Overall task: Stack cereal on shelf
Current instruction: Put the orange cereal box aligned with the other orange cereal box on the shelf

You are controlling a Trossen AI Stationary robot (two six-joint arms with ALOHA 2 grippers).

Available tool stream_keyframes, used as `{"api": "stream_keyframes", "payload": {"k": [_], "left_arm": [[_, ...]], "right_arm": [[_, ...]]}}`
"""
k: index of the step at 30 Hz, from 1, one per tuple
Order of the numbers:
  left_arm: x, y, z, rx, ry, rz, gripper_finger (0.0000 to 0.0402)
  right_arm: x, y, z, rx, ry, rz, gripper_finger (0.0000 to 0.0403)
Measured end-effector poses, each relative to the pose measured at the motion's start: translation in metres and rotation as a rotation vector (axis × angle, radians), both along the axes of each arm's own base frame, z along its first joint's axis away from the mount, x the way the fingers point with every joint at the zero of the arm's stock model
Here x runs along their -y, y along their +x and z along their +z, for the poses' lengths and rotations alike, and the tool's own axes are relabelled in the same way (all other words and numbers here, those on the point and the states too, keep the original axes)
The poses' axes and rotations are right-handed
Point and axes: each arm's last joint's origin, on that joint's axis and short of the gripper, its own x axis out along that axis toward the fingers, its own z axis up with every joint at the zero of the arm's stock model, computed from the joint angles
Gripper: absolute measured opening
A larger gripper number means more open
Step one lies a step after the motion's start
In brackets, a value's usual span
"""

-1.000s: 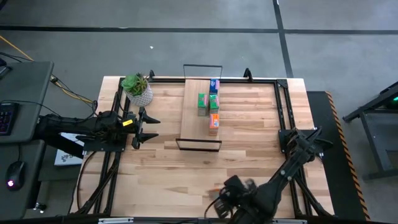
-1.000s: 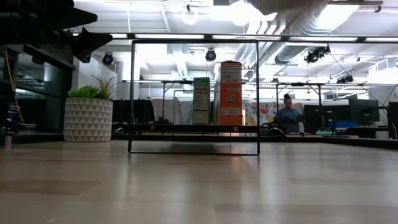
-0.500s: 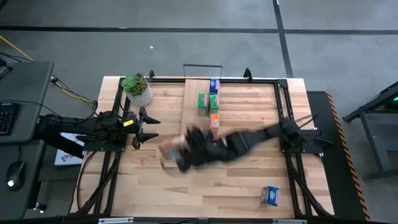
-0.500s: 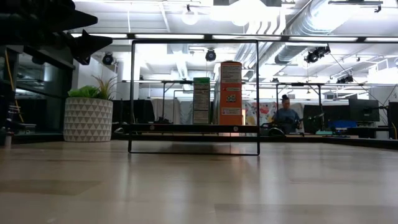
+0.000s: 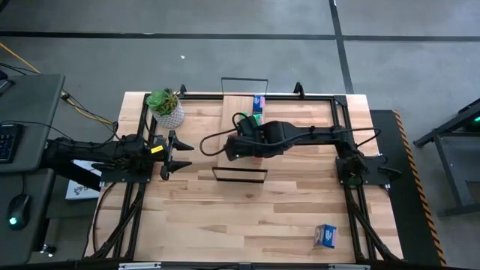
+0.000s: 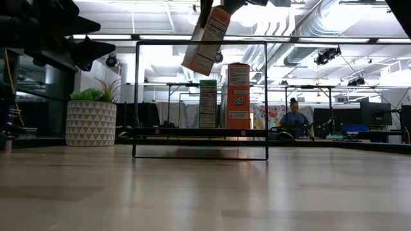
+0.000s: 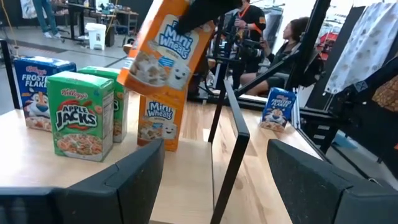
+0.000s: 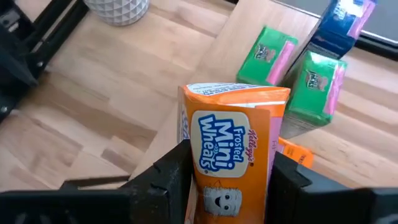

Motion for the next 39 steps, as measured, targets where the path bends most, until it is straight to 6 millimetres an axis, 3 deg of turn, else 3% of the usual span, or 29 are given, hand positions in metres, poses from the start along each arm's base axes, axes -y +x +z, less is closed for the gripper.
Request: {"api": "stream_keyframes", "payload": {"k": [5,12,28,39], "left_arm": [[0.0,0.0,0.0,0.0,-0.015,0.001,0.0275],[0.0,0.0,0.001,0.007,-0.049,0.002,0.0275],[0.0,0.0,0.002,0.021,-0.061,0.002,0.0275],[0.0,0.0,0.002,0.022,-0.06,0.002,0.0275]], "right_arm": [[0.0,0.001,-0.001,0.008,0.004,-0.017,0.014],[0.008,0.006,-0.037,-0.073,0.09,-0.111,0.014],[0.016,0.015,-0.071,-0.055,0.205,-0.207,0.014],[0.019,0.019,-0.073,-0.027,0.178,-0.204,0.014]]}}
